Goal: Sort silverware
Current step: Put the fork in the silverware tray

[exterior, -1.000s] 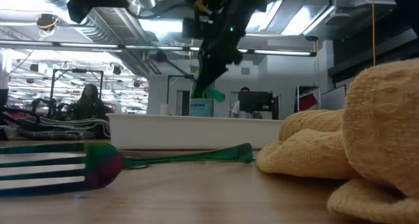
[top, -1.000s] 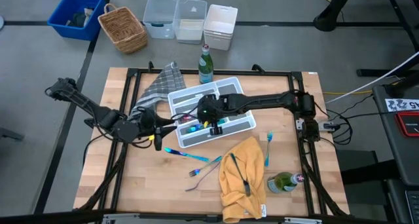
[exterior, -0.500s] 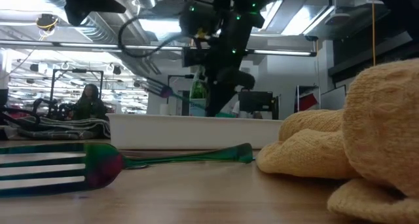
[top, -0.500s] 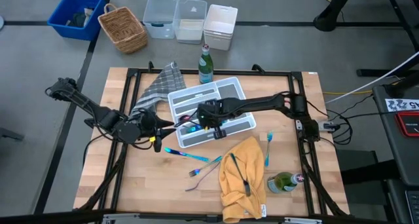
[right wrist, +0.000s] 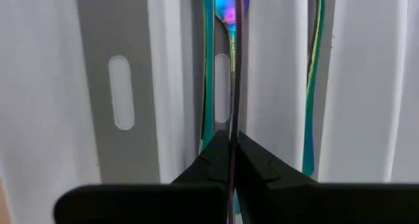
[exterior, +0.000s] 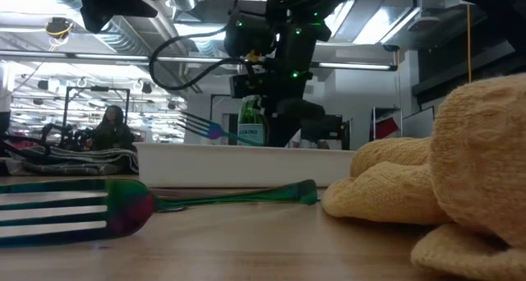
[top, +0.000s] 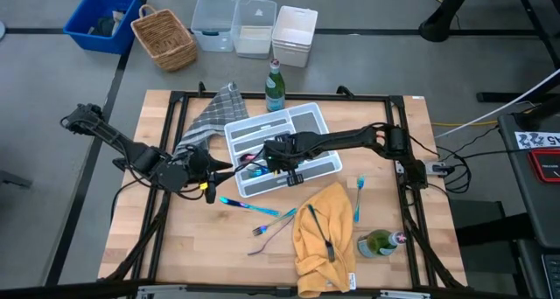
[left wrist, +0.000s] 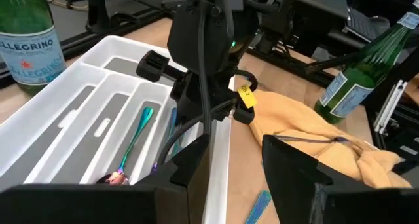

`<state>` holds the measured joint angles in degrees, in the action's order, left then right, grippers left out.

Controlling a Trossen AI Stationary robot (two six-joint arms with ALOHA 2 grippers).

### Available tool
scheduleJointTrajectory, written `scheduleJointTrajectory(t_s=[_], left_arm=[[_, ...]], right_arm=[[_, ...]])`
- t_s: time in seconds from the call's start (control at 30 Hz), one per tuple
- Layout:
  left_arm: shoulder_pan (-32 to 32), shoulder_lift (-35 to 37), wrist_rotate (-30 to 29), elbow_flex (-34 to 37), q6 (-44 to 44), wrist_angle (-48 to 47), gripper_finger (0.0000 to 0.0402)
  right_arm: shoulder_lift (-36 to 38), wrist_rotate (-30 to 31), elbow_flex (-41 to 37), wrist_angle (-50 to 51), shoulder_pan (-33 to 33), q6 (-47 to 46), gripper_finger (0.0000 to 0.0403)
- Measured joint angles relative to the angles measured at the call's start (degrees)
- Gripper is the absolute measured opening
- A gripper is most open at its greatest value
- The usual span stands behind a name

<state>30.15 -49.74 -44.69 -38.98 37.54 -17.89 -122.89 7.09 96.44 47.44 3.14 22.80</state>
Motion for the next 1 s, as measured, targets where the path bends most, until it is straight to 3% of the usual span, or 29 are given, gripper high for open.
scheduleJointTrajectory(t_s=[0.23, 0.4, 0.6, 0.8, 1.0], left_arm=[[0.00, 0.00, 0.08, 0.00, 0.00, 0.00, 0.0127], [0.00, 0.00, 1.85, 0.00, 0.00, 0.02, 0.0127], [0.00, 0.00, 5.26, 0.00, 0.00, 0.04, 0.0127], [0.00, 0.00, 8.48, 0.00, -1.25, 0.03, 0.0127], [0.00, -0.02, 10.21, 0.00, -2.13, 0.02, 0.0127]], right_arm=[[0.00, 0.26, 0.00, -0.22, 0.00, -0.30, 0.0017], [0.00, 0.45, 0.00, -0.21, 0.00, -0.43, 0.0053], [0.00, 5.26, 0.00, -0.18, 0.00, -0.47, 0.0088], [0.26, 7.15, 0.04, 0.13, -0.17, -0.53, 0.0092], [0.31, 6.68, 4.46, 4.34, -0.57, -6.25, 0.0092]])
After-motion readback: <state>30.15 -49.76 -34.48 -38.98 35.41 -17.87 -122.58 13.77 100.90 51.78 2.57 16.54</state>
